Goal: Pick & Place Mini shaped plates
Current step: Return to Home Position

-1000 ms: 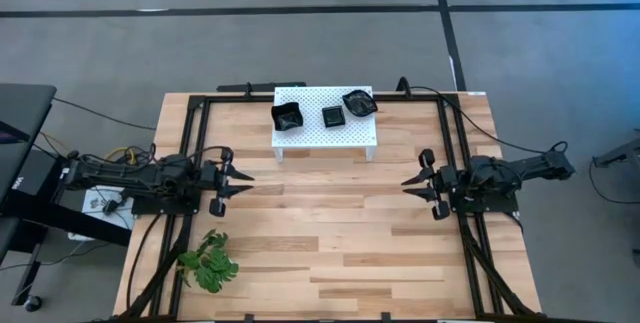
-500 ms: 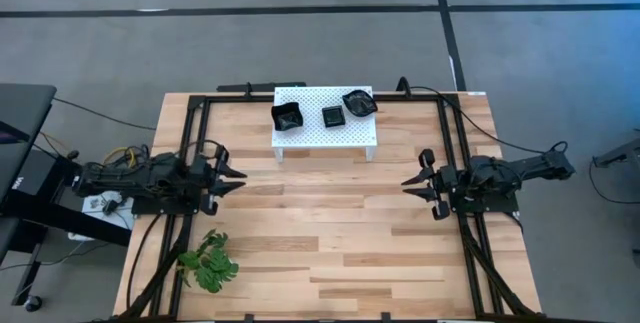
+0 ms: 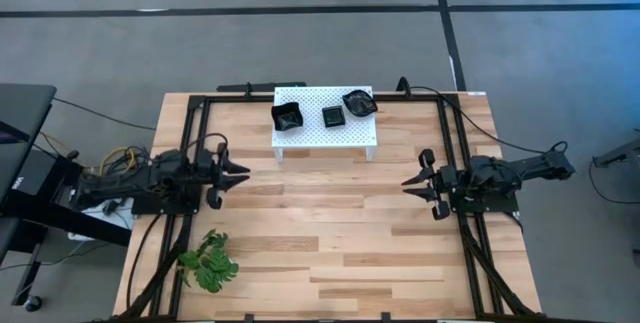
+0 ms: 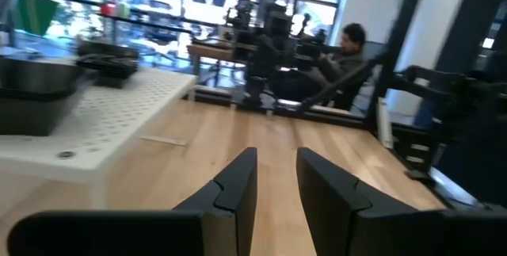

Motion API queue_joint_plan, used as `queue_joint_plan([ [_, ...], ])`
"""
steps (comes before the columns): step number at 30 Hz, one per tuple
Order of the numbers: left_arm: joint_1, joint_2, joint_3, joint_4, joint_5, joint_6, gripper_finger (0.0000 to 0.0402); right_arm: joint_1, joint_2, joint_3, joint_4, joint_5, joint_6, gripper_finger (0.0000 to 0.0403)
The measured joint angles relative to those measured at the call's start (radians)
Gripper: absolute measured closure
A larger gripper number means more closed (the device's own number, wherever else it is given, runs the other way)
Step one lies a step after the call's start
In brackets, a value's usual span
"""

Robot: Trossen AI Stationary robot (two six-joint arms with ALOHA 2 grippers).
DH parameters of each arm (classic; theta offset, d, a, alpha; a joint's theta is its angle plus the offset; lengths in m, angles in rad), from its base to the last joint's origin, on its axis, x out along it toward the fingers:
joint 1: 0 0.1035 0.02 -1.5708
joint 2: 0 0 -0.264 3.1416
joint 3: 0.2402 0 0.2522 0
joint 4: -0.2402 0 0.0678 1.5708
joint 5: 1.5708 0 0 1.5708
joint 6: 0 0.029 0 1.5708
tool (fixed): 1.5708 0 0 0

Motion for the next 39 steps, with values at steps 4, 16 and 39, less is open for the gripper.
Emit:
queue_joint_plan([
  [4,0.059,0.000,0.000,0.000,0.000,0.000,0.0309,0.000,0.000,0.000,0.000,0.000,0.000,0.0328],
  [16,-0.015,0.000,0.000,0.008,0.004,0.000,0.0309,0.000,0.000,0.000,0.000,0.000,0.000,0.0328],
  [39,-0.033,0.002,0.000,0.016,0.000,0.000,0.0309,0.000,0.000,0.000,0.000,0.000,0.000,0.0328],
])
